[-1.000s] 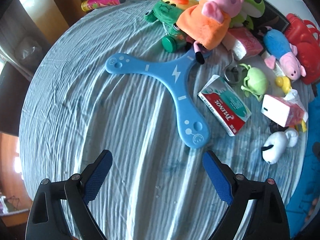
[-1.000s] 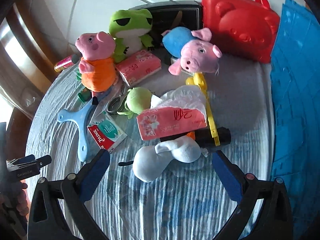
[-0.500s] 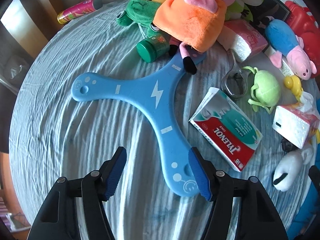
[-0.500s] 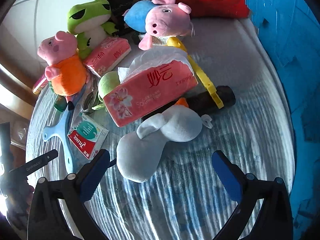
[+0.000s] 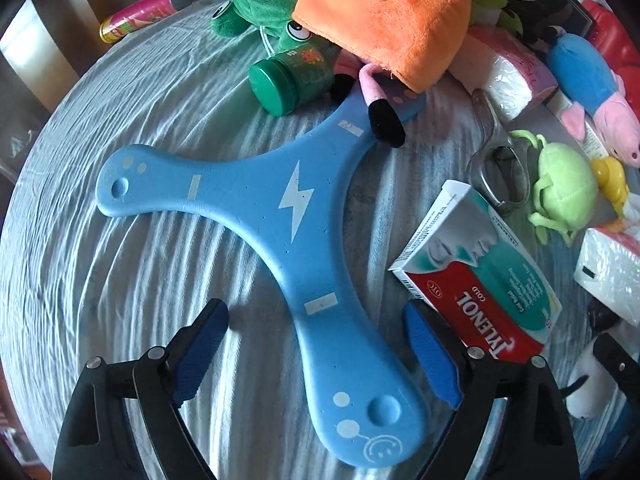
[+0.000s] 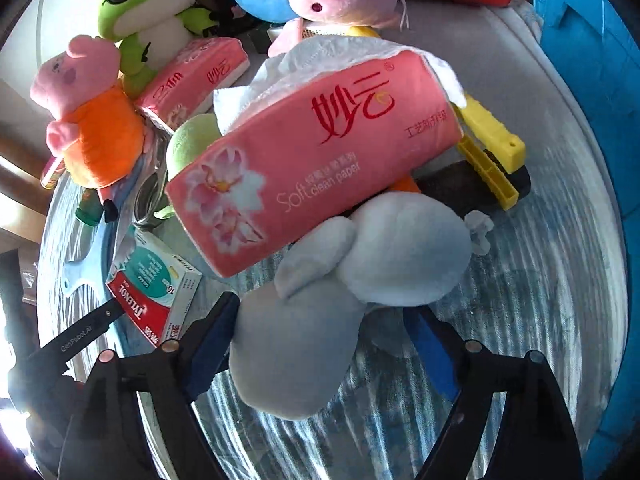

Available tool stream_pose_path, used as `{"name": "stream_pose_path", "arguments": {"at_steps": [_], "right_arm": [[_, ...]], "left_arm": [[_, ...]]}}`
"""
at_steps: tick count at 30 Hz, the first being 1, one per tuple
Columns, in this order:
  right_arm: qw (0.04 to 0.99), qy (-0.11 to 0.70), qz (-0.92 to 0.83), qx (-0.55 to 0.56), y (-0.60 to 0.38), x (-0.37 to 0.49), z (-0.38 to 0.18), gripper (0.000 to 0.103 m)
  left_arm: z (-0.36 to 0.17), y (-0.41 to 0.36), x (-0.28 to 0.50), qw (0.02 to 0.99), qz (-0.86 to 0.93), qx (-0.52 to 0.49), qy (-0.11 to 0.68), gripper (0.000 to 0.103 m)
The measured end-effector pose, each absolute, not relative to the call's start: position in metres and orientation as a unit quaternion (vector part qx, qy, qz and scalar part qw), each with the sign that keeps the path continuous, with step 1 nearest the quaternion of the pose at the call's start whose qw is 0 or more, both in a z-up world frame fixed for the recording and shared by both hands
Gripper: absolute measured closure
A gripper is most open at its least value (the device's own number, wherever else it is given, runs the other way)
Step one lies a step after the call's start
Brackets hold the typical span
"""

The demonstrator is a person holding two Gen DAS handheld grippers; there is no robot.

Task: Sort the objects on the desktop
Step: 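Grasp the white plush with the right tool while the left tool approaches the blue boomerang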

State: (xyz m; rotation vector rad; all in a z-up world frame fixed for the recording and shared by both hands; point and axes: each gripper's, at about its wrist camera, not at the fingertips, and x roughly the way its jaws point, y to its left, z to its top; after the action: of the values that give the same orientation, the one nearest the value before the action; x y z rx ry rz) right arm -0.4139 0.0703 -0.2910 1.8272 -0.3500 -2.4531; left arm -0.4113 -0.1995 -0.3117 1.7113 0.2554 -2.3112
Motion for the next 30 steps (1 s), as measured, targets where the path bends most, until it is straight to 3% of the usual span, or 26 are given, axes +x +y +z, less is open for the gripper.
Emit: {"name": "stream_pose_path", "arguments": {"at_steps": [3,5,6,10,12,14,21,24,26,30], "right_arm": [[0.034,-0.111,-0.792,0.599,0.068,-0.418,-0.299,0.019],[0.035,-0.099,-0.795,0.597,0.064,-0.417,-0.3,0.019],[0.036,-0.092,-0.797,0.596,0.062,-0.417,-0.3,0.02],[0.05,-0.077,-0.8,0.593,0.055,-0.411,-0.296,0.043],[0.054,-0.06,-0.802,0.592,0.049,-0.403,-0.292,0.044],[0.06,-0.046,-0.802,0.593,0.046,-0.39,-0.289,0.044],[0.086,-0.016,-0.796,0.598,0.045,-0.333,-0.281,0.045],[0.089,-0.004,-0.797,0.597,0.046,-0.317,-0.279,0.045],[0.088,-0.001,-0.797,0.598,0.048,-0.312,-0.28,0.045],[0.102,0.004,-0.804,0.586,0.041,-0.312,-0.272,0.045]], "left_arm": [[-0.308,-0.196,-0.407,0.116,-0.804,0.577,0.084,0.022],[-0.304,-0.191,-0.403,0.106,-0.811,0.571,0.076,0.05],[-0.302,-0.187,-0.401,0.1,-0.812,0.57,0.069,0.056],[-0.296,-0.179,-0.39,0.12,-0.814,0.568,0.03,0.065],[-0.287,-0.177,-0.378,0.121,-0.82,0.559,0.015,0.073],[-0.278,-0.175,-0.365,0.111,-0.824,0.555,0.013,0.102],[-0.285,-0.17,-0.316,0.089,-0.815,0.571,0.029,0.101],[-0.282,-0.17,-0.305,0.094,-0.816,0.569,0.038,0.085],[-0.276,-0.175,-0.306,0.098,-0.819,0.563,0.052,0.059],[-0.269,-0.185,-0.314,0.121,-0.823,0.551,0.062,0.055]]}}
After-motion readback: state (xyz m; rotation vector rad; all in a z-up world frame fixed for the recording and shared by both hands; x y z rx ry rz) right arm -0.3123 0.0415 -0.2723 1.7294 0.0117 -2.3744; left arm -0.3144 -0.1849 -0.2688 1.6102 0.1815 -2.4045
